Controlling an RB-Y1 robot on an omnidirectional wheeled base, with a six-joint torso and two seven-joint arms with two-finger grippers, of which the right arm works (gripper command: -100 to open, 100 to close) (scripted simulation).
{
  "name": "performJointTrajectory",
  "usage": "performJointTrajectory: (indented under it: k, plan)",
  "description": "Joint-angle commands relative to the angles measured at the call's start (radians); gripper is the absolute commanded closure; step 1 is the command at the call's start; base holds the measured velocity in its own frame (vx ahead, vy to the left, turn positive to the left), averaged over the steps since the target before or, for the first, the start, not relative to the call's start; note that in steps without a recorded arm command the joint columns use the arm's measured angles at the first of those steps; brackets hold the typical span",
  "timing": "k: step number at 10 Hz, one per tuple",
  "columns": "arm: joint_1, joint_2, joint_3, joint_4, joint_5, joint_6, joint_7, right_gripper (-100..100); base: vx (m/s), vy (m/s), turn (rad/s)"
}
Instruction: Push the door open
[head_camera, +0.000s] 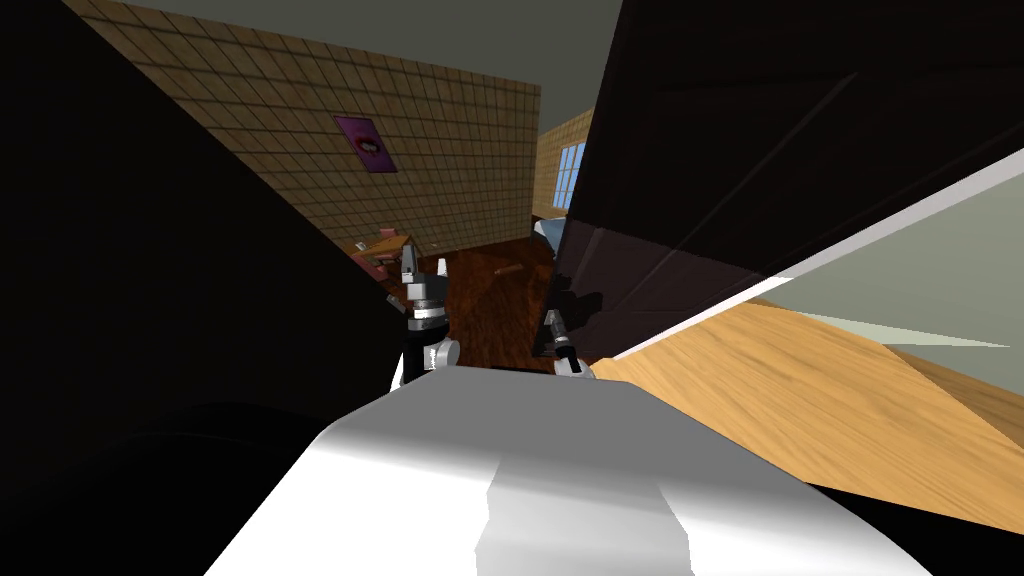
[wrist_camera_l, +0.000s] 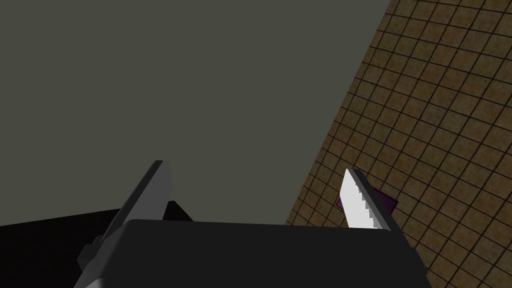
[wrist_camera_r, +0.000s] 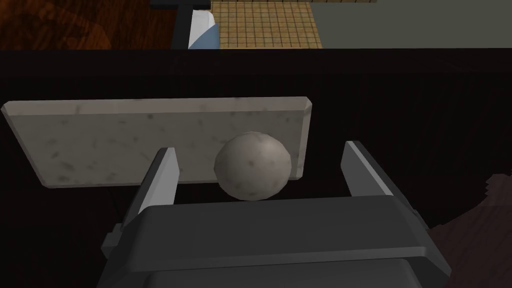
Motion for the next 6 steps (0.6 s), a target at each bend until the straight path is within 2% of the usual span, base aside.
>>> performJointTrajectory:
  k: [1,2,6]
  plan:
    - [0.0,0.0,0.0,0.0,0.0,0.0,0.0,-100,0.072,0.017,-0.012]
    - [0.0,0.0,0.0,0.0,0.0,0.0,0.0,100,-0.016,0.0,0.009]
    - [0.0,0.0,0.0,0.0,0.0,0.0,0.0,100,-0.015,-0.004,0.004]
